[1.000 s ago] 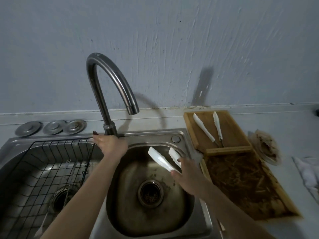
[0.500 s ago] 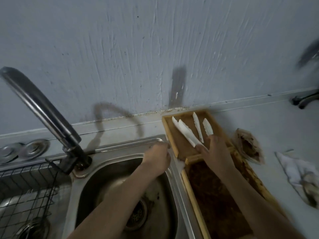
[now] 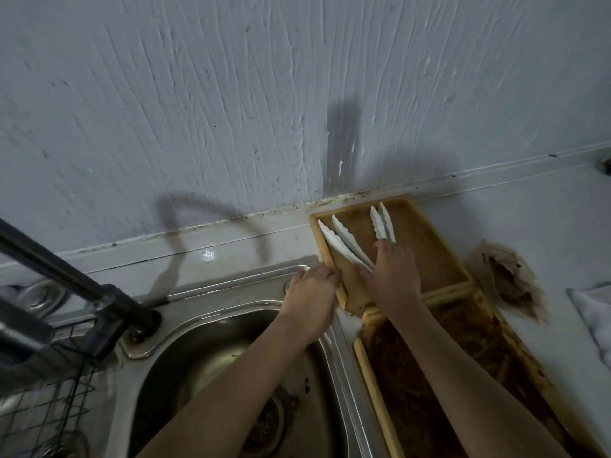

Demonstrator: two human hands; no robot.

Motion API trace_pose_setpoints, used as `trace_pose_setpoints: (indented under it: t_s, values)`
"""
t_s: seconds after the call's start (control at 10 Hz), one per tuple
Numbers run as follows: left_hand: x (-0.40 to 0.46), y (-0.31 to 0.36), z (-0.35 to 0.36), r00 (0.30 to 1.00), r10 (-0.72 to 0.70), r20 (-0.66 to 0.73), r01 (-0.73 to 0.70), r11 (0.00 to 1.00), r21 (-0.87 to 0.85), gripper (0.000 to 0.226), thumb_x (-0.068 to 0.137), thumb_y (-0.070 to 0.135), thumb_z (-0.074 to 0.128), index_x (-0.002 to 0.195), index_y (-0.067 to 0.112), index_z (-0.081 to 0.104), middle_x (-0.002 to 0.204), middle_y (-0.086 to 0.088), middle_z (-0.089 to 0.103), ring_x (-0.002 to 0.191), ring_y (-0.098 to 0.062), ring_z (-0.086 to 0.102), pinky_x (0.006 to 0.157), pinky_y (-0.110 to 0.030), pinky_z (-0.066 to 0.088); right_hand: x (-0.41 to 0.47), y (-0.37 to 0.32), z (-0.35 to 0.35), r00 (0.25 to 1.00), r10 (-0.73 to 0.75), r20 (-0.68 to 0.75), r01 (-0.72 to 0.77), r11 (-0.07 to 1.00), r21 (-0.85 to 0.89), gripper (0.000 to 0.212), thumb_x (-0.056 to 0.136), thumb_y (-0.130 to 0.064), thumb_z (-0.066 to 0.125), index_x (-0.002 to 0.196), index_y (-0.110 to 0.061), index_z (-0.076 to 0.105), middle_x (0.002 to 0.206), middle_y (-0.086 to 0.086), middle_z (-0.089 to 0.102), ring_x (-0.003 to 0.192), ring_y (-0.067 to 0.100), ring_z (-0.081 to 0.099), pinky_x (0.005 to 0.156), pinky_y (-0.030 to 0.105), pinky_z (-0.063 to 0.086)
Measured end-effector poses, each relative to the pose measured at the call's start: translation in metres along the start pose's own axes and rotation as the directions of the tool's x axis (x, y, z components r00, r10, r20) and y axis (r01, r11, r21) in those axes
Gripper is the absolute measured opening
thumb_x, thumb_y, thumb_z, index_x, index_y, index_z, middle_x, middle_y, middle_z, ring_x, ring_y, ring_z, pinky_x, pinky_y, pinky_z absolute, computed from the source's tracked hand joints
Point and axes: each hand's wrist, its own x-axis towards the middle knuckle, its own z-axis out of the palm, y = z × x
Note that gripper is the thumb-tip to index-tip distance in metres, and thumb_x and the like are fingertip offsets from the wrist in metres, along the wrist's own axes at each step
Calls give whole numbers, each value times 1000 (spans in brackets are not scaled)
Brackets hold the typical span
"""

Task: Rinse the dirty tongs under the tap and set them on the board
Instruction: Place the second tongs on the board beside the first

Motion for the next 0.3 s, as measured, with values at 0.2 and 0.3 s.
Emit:
trace_pose_setpoints:
  t_s: [0.2,0.3]
  values:
    - [0,-1,3,1000,2,26,-1,1000,-28,55,82,2,52,135,15,48,132,-3,51,114,-27,53,102,-38,39,-2,0,10,999,11,34,-14,994,107,50,91,-41,46,127,-7,43,128,13,49,121,27,41,100,39,36]
    - [-5,-2,-9,998,0,61,2,999,-44,62,83,3,46,141,21,41,134,-4,54,120,-28,53,107,-42,37,-6,3,4,999,-30,16,28,988,150,38,93,-29,45,125,-10,46,129,11,50,121,26,44,101,38,36]
